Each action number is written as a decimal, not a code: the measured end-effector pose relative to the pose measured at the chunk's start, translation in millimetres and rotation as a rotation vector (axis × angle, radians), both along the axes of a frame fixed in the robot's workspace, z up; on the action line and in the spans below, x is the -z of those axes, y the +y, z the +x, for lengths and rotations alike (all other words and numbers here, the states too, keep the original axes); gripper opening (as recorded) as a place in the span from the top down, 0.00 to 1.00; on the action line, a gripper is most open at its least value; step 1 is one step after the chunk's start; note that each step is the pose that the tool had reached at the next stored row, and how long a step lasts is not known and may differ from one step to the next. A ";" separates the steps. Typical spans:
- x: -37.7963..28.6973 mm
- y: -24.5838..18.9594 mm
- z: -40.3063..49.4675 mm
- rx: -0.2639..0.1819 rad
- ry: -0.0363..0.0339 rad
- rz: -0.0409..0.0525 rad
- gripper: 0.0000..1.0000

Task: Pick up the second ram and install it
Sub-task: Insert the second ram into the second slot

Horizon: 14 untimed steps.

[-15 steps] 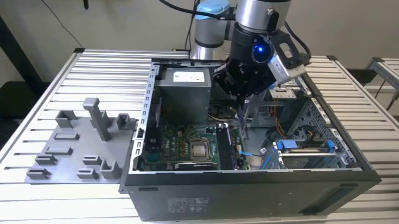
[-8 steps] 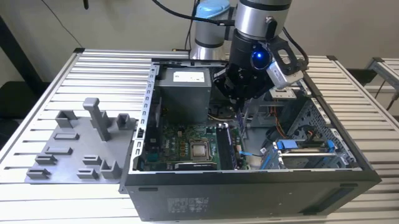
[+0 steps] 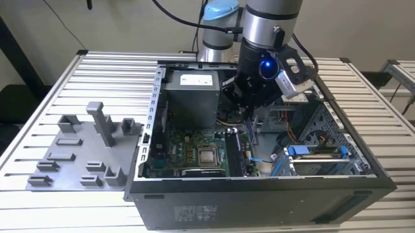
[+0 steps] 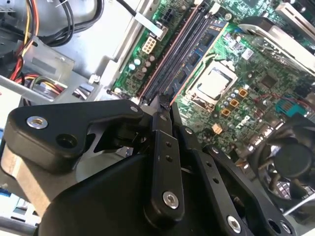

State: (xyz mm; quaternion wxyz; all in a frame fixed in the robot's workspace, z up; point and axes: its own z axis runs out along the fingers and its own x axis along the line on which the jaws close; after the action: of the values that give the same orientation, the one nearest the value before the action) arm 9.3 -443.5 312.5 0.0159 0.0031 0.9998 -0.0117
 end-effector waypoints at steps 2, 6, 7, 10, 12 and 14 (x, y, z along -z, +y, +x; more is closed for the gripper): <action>3.5 0.0 -0.1 0.000 -0.0026 0.0001 0.85; 7.4 0.0 -2.8 0.000 -0.0089 -0.0006 0.85; 8.9 0.0 -3.6 0.000 -0.0106 -0.0008 0.85; 14.1 0.0 -7.5 0.000 -0.0175 -0.0007 0.85; 16.7 0.0 -10.8 0.000 -0.0233 -0.0007 0.85; 19.0 0.0 -13.4 0.000 -0.0278 -0.0007 0.85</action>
State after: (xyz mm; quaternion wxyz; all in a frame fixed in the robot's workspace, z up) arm -4.1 -443.6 293.5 0.0298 0.0033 0.9995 -0.0121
